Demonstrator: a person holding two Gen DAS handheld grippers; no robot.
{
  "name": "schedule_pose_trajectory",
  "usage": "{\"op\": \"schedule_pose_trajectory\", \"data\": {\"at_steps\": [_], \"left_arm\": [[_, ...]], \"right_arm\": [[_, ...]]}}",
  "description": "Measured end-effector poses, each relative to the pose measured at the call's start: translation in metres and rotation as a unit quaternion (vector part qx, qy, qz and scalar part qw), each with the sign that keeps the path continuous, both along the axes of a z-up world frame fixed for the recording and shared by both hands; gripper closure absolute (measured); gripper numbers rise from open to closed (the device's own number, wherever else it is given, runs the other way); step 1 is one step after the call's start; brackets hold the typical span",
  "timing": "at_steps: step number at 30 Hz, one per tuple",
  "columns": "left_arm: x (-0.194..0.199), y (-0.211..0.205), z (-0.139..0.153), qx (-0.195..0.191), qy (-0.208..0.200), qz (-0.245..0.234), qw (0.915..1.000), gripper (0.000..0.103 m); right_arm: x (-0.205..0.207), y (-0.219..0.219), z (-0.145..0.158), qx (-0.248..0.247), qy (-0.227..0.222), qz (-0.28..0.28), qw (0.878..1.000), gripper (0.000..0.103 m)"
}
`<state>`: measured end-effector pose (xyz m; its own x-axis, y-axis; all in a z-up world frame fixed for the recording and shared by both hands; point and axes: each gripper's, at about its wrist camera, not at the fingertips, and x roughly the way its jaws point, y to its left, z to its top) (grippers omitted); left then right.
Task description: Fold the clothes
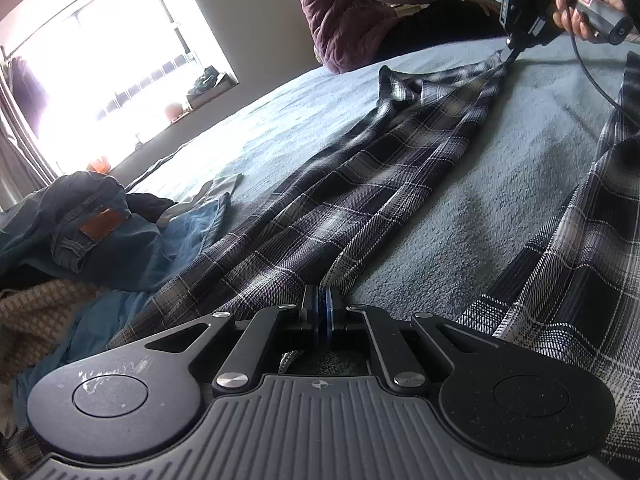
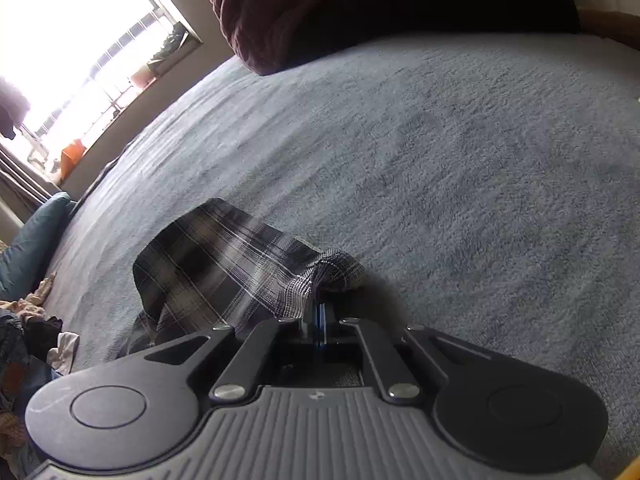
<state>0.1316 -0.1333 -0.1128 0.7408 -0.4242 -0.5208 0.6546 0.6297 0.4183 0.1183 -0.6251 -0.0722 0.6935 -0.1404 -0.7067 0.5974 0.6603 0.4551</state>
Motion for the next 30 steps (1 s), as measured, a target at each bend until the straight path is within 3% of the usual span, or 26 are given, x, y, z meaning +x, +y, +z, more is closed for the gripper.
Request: {"op": "schedule_pose_trajectory", "data": {"at_steps": [16, 23, 28, 30], "left_arm": [[-0.002, 0.000, 0.000, 0.000, -0.006, 0.001, 1.0000, 0.101], [-0.002, 0.003, 0.005, -0.004, 0.000, 0.001, 1.0000, 0.101], [-0.004, 0.000, 0.003, 0.020, -0.007, -0.011, 0.9997, 0.101], [-0.006, -0.001, 0.004, 0.028, -0.007, -0.015, 0.9995, 0.101]], "right_arm": [[0.003, 0.005, 0.001, -0.010, 0.015, -0.003, 1.000, 0.102], [-0.013, 0.000, 0.015, 0.000, -0.016, 0.009, 1.000, 0.102], [-0.029, -0.011, -0.015, 0.031, -0.004, 0.011, 0.999, 0.102], [-0.035, -0.015, -0.020, 0.044, -0.024, 0.017, 0.999, 0.102]]}}
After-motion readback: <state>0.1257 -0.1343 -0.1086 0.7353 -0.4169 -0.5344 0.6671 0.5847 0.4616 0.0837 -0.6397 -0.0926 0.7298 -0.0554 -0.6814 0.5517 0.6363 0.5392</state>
